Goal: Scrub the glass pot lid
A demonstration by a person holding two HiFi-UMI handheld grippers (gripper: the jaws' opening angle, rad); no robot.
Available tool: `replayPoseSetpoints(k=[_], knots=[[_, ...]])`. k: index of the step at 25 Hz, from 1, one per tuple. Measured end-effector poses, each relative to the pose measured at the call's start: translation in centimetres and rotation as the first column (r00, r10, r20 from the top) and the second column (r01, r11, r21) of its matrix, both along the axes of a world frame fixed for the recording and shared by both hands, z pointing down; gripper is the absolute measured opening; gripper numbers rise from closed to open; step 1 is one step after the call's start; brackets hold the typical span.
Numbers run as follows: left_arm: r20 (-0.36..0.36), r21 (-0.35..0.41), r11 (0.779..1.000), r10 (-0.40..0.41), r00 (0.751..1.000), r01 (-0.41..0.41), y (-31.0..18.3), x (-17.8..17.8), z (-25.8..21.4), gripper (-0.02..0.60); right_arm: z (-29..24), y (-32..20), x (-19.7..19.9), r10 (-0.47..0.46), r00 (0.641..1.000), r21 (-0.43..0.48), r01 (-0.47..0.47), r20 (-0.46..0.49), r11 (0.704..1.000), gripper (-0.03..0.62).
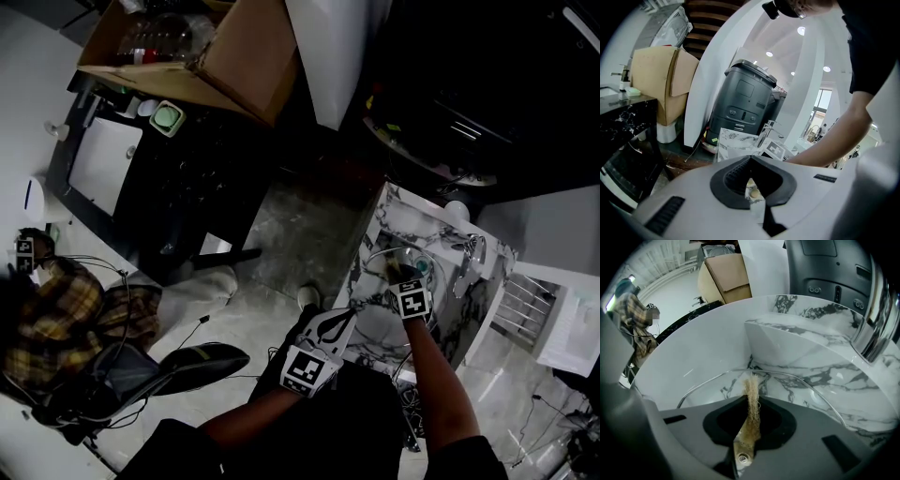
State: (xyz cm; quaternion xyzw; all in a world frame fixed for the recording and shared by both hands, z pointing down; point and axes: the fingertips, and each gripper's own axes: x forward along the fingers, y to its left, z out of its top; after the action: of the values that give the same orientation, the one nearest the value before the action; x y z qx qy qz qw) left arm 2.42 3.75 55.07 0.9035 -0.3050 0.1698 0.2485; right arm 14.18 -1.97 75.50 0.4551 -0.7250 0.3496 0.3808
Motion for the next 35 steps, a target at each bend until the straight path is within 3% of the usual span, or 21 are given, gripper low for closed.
replayPoseSetpoints(k=[24,35], knots=[[0.027,0.007,0.996,-0.09,0.996,0.089,2.7,1.8,-1.3,0.015,0.3,0.9,4.5,0.063,0.998,0.004,-0.063,0.012,0.998,0.055],[0.031,0.022,0.995,-0.094,0.995,0.094,4.0,3.2,-2.0,0.015,0.3,1.7,6.3,0.089,0.996,0.017,-0.09,0.022,0.996,0.055]])
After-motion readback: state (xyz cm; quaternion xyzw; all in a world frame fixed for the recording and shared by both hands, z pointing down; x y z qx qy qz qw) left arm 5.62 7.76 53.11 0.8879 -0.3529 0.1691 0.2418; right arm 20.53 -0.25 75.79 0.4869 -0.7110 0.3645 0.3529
